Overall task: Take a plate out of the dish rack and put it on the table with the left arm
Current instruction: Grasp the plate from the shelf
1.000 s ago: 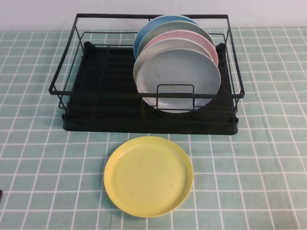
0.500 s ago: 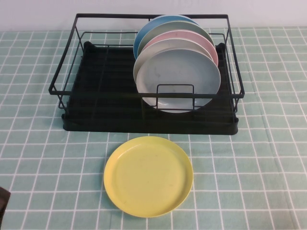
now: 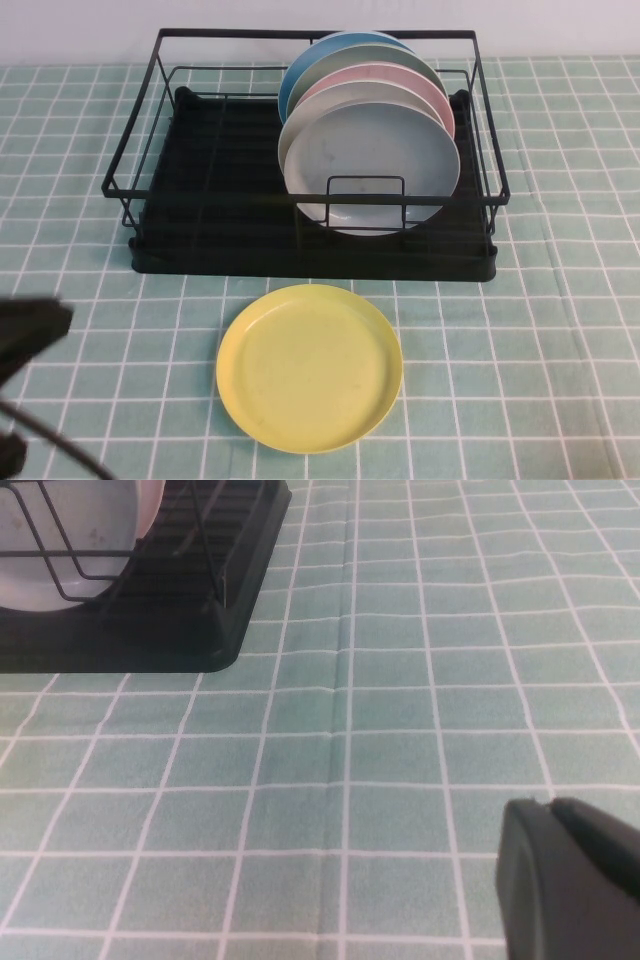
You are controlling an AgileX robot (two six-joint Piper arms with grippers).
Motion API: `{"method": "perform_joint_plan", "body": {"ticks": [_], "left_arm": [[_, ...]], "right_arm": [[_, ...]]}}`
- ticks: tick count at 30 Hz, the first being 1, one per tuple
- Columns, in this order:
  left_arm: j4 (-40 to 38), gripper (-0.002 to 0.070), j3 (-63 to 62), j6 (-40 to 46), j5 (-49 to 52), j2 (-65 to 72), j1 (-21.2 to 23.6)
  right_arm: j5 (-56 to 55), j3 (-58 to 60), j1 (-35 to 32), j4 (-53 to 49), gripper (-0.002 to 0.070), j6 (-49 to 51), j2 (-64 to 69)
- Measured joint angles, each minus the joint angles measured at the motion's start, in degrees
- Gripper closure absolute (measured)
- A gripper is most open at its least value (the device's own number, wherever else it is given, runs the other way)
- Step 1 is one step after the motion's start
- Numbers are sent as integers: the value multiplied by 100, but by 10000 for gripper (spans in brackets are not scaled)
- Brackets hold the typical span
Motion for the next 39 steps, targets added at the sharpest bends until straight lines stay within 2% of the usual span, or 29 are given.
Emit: {"method": "perform_joint_plan", "body": {"ticks": [5, 10, 12, 15, 19, 22, 25, 29, 35, 39], "left_arm": [[-153, 678, -772, 1065, -191, 1200, -306], [-269, 676, -1090, 1404, -774, 2294, -683], [-282, 652, -1173, 1712, -1015, 2673, -876], [-310, 549, -1288, 2232, -1368, 3233, -1211], [-323, 321, -1396, 2588, -2097, 3880, -1712], [-359, 237, -1400, 2820, -3020, 4276, -2059], [-388, 221, -1421, 3179, -3968, 4648, -2354], [-424, 237, -1443, 3442, -4890, 5108, -2625], [-459, 267, -1960, 3494, -5316, 5854, -2666], [-466, 270, -2444, 3168, -5365, 6200, -2666]], "right_arm": [[0, 0, 0, 0, 694, 0, 0], [0, 0, 0, 0, 694, 0, 0], [0, 0, 0, 0, 694, 0, 0], [0, 0, 0, 0, 694, 0, 0], [0, 0, 0, 0, 694, 0, 0], [0, 0, 0, 0, 694, 0, 0], [0, 0, 0, 0, 694, 0, 0], [0, 0, 0, 0, 694, 0, 0], [0, 0, 0, 0, 694, 0, 0], [0, 0, 0, 0, 694, 0, 0]]}}
